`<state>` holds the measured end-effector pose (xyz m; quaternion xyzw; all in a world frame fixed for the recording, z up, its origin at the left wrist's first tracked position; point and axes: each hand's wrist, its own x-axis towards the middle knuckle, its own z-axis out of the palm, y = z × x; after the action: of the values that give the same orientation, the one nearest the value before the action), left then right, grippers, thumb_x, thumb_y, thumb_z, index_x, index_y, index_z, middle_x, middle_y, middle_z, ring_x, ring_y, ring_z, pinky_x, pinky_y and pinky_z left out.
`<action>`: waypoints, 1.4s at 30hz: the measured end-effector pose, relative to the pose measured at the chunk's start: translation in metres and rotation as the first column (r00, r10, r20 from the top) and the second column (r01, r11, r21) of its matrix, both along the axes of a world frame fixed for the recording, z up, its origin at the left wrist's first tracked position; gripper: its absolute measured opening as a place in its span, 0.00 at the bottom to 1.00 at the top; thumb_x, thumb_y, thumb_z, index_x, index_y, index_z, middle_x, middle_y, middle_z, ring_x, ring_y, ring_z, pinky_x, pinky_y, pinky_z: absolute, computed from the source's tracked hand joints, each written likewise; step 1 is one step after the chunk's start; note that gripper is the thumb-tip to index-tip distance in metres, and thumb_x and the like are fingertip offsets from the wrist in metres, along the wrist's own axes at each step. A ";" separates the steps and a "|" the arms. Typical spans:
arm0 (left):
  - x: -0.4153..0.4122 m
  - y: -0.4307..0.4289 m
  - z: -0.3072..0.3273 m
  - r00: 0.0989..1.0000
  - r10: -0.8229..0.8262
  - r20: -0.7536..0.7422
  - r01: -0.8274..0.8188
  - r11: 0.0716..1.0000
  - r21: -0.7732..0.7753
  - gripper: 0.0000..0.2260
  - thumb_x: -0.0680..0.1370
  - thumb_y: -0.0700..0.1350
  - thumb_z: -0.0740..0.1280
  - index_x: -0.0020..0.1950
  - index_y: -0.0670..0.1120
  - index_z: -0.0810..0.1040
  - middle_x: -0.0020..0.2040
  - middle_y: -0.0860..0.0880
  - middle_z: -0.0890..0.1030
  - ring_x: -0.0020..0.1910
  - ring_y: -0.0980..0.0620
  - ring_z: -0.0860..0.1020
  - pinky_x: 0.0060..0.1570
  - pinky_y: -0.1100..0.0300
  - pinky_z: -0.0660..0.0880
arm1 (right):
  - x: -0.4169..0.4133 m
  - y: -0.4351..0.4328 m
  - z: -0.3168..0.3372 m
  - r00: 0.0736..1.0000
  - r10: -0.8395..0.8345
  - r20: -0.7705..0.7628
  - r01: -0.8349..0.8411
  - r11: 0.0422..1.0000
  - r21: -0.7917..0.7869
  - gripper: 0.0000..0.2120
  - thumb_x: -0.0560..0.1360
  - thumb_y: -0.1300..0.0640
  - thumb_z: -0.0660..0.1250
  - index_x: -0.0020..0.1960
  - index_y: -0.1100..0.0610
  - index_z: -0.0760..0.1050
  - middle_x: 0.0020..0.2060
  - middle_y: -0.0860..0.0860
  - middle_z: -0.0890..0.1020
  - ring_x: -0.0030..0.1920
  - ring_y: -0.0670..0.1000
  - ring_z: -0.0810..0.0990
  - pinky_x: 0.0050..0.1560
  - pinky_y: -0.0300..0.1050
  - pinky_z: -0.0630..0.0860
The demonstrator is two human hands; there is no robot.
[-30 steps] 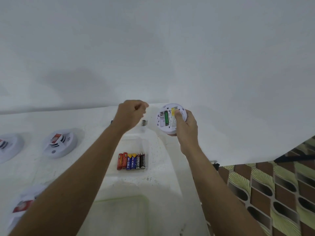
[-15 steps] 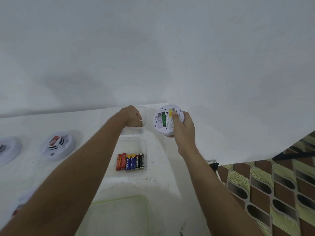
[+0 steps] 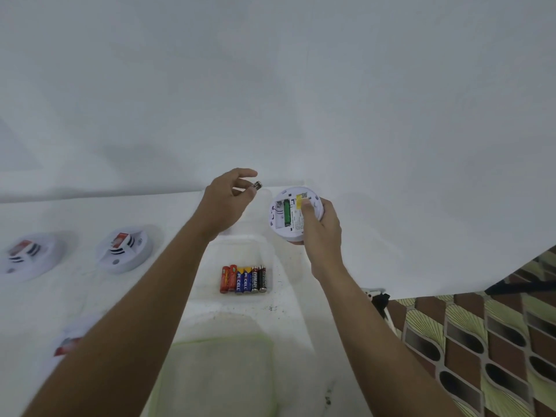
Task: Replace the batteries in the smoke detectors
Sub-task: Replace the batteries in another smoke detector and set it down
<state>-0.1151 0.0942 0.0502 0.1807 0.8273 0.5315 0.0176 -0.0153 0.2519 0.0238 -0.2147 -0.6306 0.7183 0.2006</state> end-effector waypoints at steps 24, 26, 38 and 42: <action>0.093 -0.141 0.004 0.992 -0.097 -0.083 0.083 0.985 -0.150 0.12 0.72 0.54 0.74 0.54 0.62 0.82 0.61 0.59 0.71 0.63 0.64 0.69 0.56 0.66 0.66 | 0.034 -0.131 0.014 0.979 0.195 -0.057 -0.194 0.981 0.015 0.09 0.83 0.51 0.61 0.59 0.52 0.77 0.49 0.47 0.83 0.49 0.47 0.83 0.38 0.38 0.78; 0.101 -0.156 0.006 0.996 -0.090 0.020 0.092 0.994 -0.064 0.13 0.73 0.50 0.75 0.56 0.61 0.81 0.64 0.60 0.72 0.60 0.65 0.72 0.52 0.66 0.70 | 0.038 -0.146 0.017 0.974 0.218 -0.061 -0.219 0.976 -0.011 0.10 0.83 0.52 0.61 0.60 0.53 0.77 0.48 0.48 0.83 0.46 0.47 0.83 0.33 0.36 0.76; 0.143 -0.254 -0.005 0.976 -0.018 0.215 -0.053 0.945 0.323 0.17 0.74 0.34 0.72 0.61 0.48 0.81 0.59 0.52 0.82 0.44 0.51 0.81 0.47 0.62 0.76 | 0.059 -0.249 0.019 0.928 0.370 -0.038 -0.370 0.929 0.016 0.10 0.84 0.53 0.59 0.63 0.50 0.75 0.50 0.45 0.82 0.43 0.38 0.82 0.33 0.37 0.78; 0.153 -0.289 -0.005 0.980 0.021 0.197 -0.082 0.949 0.304 0.16 0.76 0.36 0.70 0.62 0.48 0.80 0.58 0.52 0.83 0.44 0.53 0.79 0.45 0.65 0.76 | 0.061 -0.275 0.018 0.836 0.547 -0.036 -0.547 0.837 0.006 0.21 0.83 0.56 0.61 0.74 0.42 0.64 0.62 0.42 0.77 0.57 0.44 0.81 0.47 0.47 0.83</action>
<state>0.0379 -0.1950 0.0455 0.1076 0.7325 0.6700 0.0546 0.0459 -0.0235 0.0414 -0.0132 -0.6602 0.7510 -0.0020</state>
